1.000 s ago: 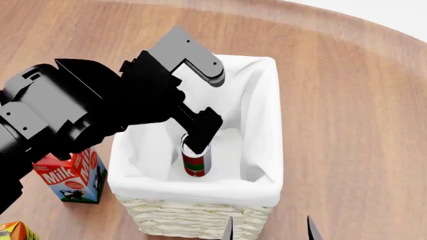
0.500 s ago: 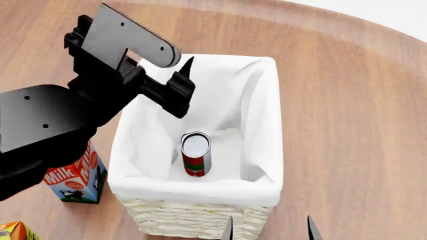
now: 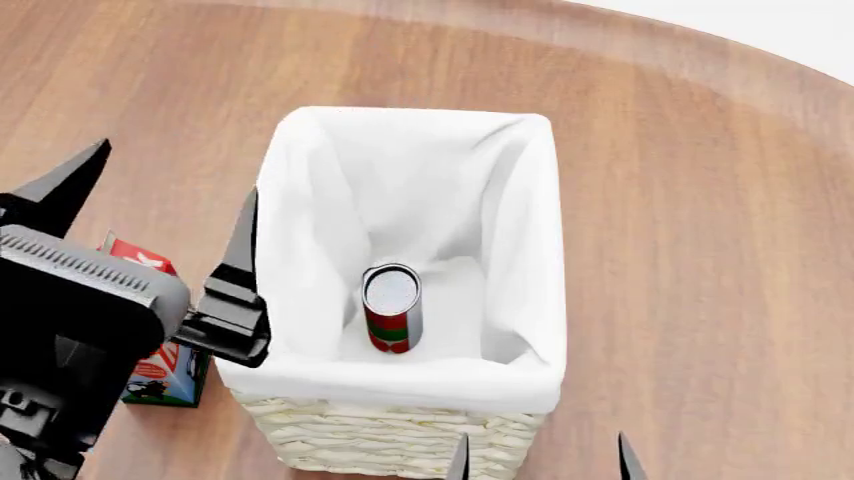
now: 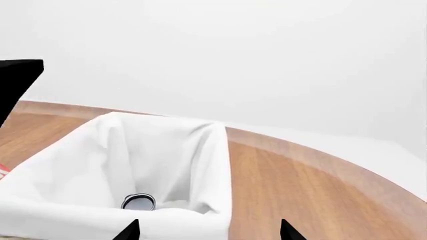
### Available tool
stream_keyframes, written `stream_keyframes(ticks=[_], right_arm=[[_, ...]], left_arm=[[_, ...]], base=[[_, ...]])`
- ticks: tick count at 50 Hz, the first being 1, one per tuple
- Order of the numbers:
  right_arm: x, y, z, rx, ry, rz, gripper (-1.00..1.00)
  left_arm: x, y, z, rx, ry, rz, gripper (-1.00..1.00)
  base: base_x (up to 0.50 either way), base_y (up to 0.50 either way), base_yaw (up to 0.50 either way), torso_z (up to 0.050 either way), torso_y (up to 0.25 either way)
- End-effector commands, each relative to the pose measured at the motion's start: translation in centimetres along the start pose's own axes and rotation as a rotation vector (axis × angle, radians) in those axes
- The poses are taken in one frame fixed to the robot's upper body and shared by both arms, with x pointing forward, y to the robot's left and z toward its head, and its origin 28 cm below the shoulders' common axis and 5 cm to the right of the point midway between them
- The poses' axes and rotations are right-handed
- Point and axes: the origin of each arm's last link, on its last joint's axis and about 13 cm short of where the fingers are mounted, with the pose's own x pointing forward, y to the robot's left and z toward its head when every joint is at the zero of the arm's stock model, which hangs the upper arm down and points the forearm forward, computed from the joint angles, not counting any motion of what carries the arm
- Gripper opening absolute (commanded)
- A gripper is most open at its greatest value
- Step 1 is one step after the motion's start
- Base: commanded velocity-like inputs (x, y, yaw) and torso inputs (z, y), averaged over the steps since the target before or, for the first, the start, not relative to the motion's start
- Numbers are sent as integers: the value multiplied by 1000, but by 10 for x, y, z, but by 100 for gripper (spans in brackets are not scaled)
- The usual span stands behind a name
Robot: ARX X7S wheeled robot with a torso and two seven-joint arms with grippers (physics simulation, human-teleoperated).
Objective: Pick up the tomato sauce, and put it in the basket.
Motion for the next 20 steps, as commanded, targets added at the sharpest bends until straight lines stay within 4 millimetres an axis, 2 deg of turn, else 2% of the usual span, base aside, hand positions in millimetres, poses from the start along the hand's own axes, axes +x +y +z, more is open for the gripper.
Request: stream_keyframes(ticks=[1, 6, 20], right_arm=[[0, -1, 0, -2, -1, -6, 100], [1, 0, -1, -3, 2, -3, 100], [0, 0, -1, -4, 0, -6, 100]], left_arm=[[-50, -1, -9, -49, -33, 74, 100], [-72, -6, -21, -64, -15, 95, 100], [-109, -14, -34, -134, -10, 139, 100]], base=[[0, 0, 0, 0, 0], [0, 0, 0, 0, 0], [0, 0, 0, 0, 0]])
